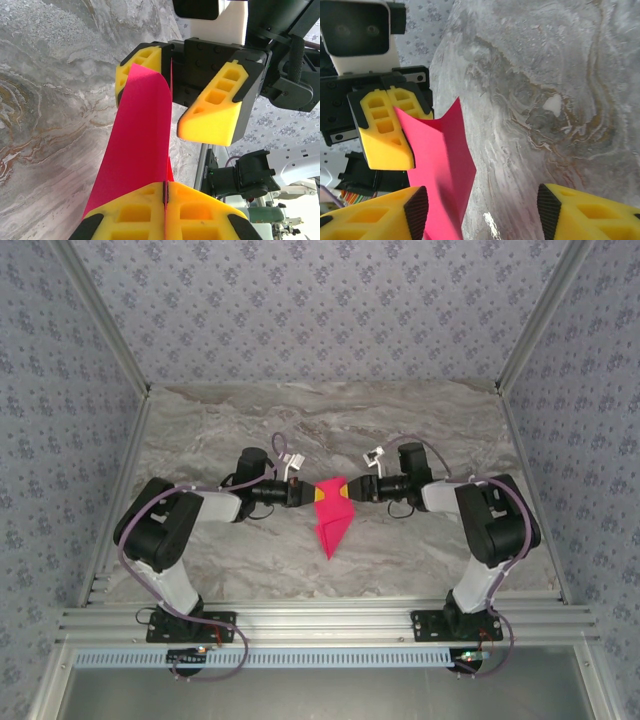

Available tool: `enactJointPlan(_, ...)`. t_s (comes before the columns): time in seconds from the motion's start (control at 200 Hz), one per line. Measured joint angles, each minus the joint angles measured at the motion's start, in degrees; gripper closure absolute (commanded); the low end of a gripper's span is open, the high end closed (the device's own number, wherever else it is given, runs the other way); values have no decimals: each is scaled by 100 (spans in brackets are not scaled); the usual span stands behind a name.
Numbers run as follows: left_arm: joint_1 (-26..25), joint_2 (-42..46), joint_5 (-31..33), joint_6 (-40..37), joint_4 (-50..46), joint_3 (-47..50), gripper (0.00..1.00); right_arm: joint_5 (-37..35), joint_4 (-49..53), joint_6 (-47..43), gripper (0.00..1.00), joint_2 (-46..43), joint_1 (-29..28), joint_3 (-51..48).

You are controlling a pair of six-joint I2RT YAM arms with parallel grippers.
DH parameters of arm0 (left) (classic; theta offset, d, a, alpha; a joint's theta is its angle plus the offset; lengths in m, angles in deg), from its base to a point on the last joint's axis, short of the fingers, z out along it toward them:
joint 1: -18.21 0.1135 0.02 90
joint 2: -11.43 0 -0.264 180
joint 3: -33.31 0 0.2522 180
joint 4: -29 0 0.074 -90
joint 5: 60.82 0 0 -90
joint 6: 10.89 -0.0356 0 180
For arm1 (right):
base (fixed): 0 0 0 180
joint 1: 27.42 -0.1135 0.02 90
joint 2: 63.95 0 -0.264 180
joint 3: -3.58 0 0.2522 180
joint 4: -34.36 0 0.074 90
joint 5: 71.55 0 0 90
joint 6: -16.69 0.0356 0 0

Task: Fold a paper plane with a square sheet of paper (fold left side to right side)
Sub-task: Fold the wing for the fifth time at the center of the table.

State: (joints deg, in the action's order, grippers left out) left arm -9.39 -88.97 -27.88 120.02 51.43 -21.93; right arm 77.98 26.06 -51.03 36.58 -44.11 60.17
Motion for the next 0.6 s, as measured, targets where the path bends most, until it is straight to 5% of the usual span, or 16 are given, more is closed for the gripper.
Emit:
enactJointPlan(0.41, 2, -205, 31, -151, -260, -22, 96, 39, 87, 28, 97, 127, -61, 105)
enactJointPlan(0.6, 59, -208, 247, -485, -741, -157, 51, -186, 485, -72, 100, 57, -83, 105)
